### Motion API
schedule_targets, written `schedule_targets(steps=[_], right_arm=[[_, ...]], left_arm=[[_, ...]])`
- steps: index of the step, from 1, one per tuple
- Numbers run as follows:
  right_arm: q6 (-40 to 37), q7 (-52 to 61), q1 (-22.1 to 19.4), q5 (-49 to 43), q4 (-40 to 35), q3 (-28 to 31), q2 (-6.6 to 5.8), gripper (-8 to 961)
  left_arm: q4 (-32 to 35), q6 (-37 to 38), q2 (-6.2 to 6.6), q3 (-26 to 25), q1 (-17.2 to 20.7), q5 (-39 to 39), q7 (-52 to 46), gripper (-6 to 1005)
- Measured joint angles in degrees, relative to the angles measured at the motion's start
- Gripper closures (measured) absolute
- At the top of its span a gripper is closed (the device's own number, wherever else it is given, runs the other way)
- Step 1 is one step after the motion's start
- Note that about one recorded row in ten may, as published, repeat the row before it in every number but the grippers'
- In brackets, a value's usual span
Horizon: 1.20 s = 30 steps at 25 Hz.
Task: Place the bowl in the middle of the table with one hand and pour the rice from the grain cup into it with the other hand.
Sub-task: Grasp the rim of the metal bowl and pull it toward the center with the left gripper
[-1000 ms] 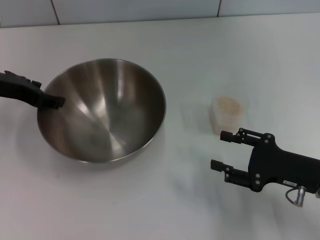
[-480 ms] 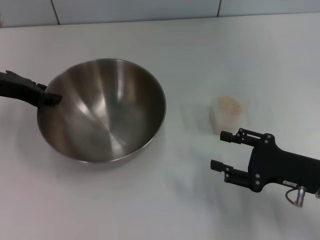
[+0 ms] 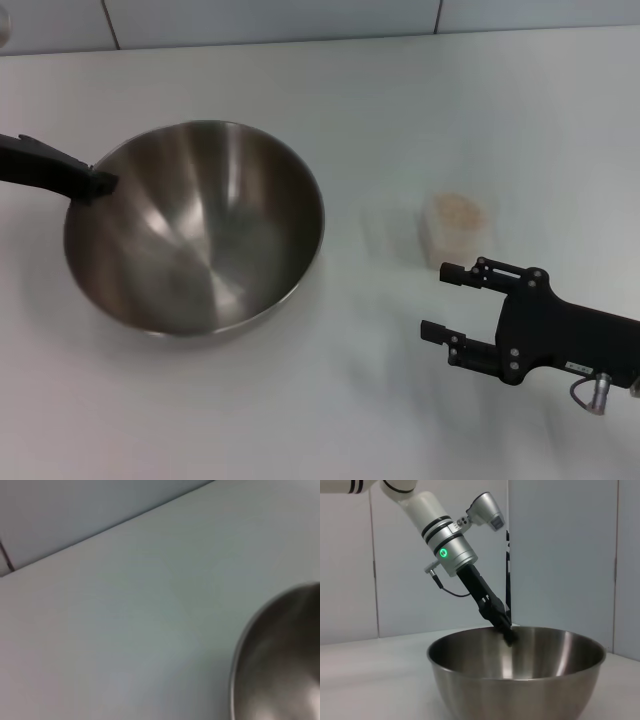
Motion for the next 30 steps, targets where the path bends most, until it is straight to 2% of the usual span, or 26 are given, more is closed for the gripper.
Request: schedule_targets(steps=[4,12,20,23,30], right_arm=[[0.00,0.00,0.04,0.01,0.00,0.00,0.01,287],[0.00,0.00,0.06,0.05,0.00,0.00,0.01,286],[-0.35,0.00,-0.31,0.09,0.00,0.00,0.01,286],[-0.42,0.00,-0.42,0.09,0.00,0.00,0.01,286],[-0.50,0.00,-0.73,0.09,0.00,0.00,0.01,286]], left_arm=[[-0.36,0.53,0.01,-0.11,-0.53,0.04,-0.49,927],[-0.02,1.84,0.10,-0.67,-1.44,-0.12,-0.70,938],[1.02,4.41,0.18,-1.08,-4.33,-0.21,-1.47,954],[1.61,5.49,-0.14,-0.51,-7.40,-0.24,-1.49,957],[1.13,5.75,-0.30,0.78,-10.39,-0.29,-1.51,957]])
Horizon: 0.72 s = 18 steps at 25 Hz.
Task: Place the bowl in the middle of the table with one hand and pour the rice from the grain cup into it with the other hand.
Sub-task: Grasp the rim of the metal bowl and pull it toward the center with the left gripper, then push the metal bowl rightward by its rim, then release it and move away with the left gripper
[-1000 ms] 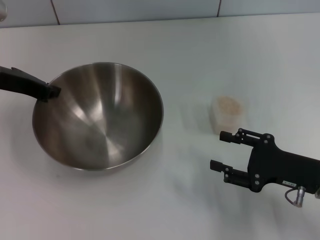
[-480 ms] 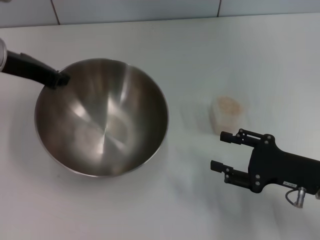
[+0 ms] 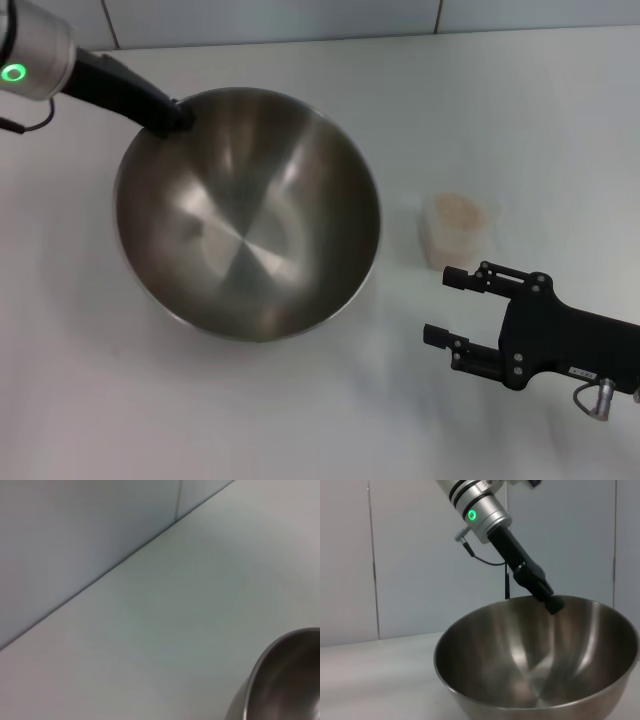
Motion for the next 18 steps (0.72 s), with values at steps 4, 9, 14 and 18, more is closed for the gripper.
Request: schedule_targets(steps=[4,9,14,18], right_arm=[[-0.07,0.00,0.00,0.00,0.00,0.00,0.00,287],[-0.12,0.00,0.00,0.00,0.00,0.00,0.00,287],[-0.15,0.00,0.00,0.00,0.00,0.00,0.00,287],[-0.21,0.00,-0.01,0.00,0.15,0.00,0.00,287]], left_arm=[[-0.12,-0.29,-0.19,1.98,-1.64,-0.11,-0.40,957],[-1.25,-1.64,-0.36,5.15,-3.42,-1.35,-0.67,956],[-3.02,-2.32,-0.42,5.71,-4.55,-1.48,-0.72,956],[-3.70,-2.62,-0.42,5.71,-5.04,-1.50,-0.66,956]])
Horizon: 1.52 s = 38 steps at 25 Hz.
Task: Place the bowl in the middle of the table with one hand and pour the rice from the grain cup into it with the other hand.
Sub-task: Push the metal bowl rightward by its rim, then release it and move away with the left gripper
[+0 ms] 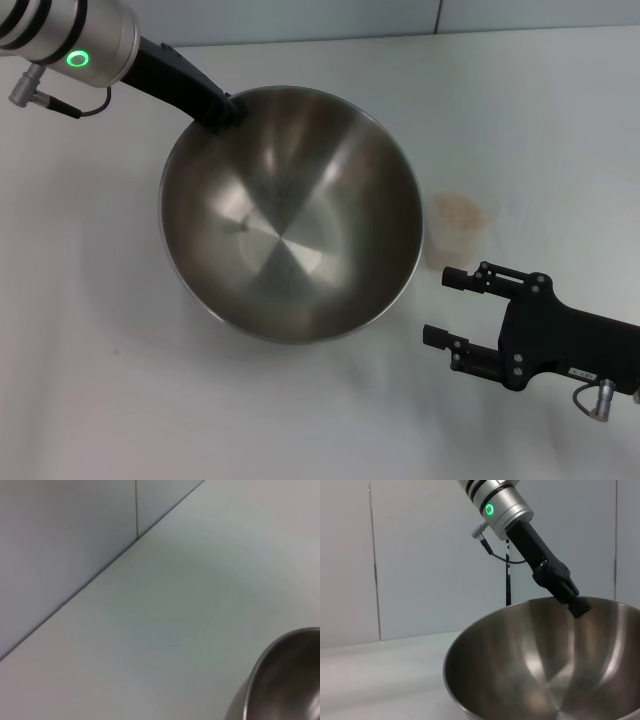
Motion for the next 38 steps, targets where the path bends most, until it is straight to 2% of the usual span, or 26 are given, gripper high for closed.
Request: schedule_targets(steps=[11,22,38], right_arm=[[-0.01,0.00,0.11,0.00,0.03,0.00,0.00,286],[0.00,0.00,0.10,0.00,0.03,0.00,0.00,286],[-0.13,0.00,0.06,0.00,0.02,0.00,-0.09,287]], left_arm=[[-0.57,-0.78,0.03,1.00,-0.23,-0.01,0.01,957],[-5.95,-5.17,0.03,2.10,-0.61,-0.13,0.53,957],[-6.16,-6.07,0.10,2.70,-0.65,-1.79,0.01,940]])
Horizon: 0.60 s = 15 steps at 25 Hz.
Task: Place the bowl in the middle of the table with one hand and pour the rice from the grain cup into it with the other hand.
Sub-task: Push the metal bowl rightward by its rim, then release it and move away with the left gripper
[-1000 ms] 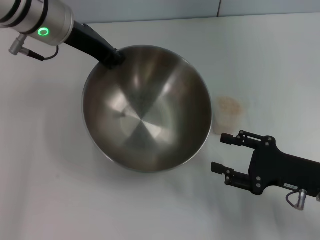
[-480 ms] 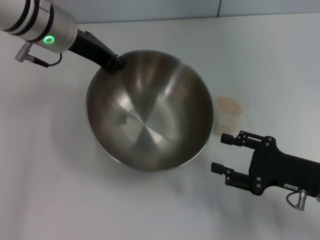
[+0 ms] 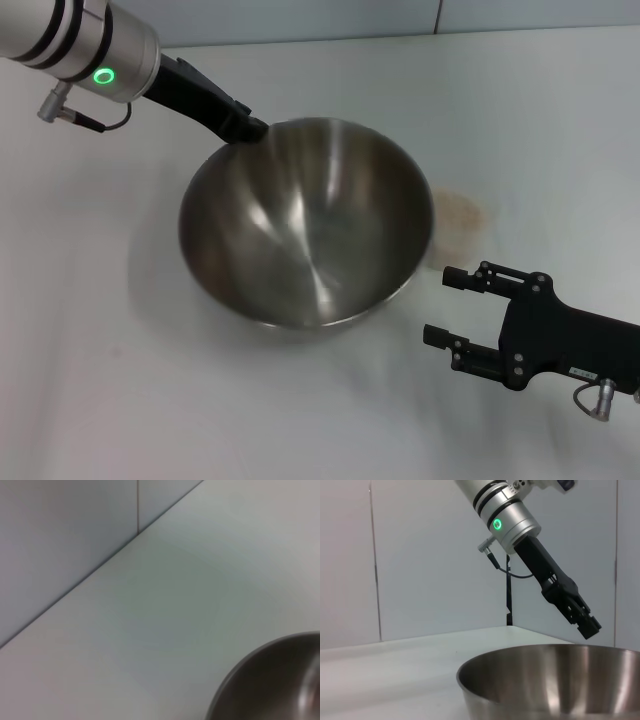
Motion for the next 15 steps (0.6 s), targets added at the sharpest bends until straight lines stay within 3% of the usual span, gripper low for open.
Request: schedule_targets(steps=[2,9,13,15], right_arm=[[-0.19,0.00,0.09,0.00,-0.10,0.00,0.00,287],[-0.26,0.00,0.18,0.00,-0.24,0.00,0.00,287],[-0.30,0.00,0.20,0.00,-0.27,0.00,0.00,287],[-0.31,0.00,0.21,0.00,-0.31,0.00,0.00,287]], left_arm=[[0.11,0.00,0.00,0.03,0.01,-0.08,0.10,761],[0.71,0.01,0.14,-0.40,0.30,-0.75,0.26,522],[1.61,0.03,0.16,-0.43,0.68,-1.41,0.42,314],[2.62,0.21,0.22,-0.43,1.11,-1.87,0.43,314]])
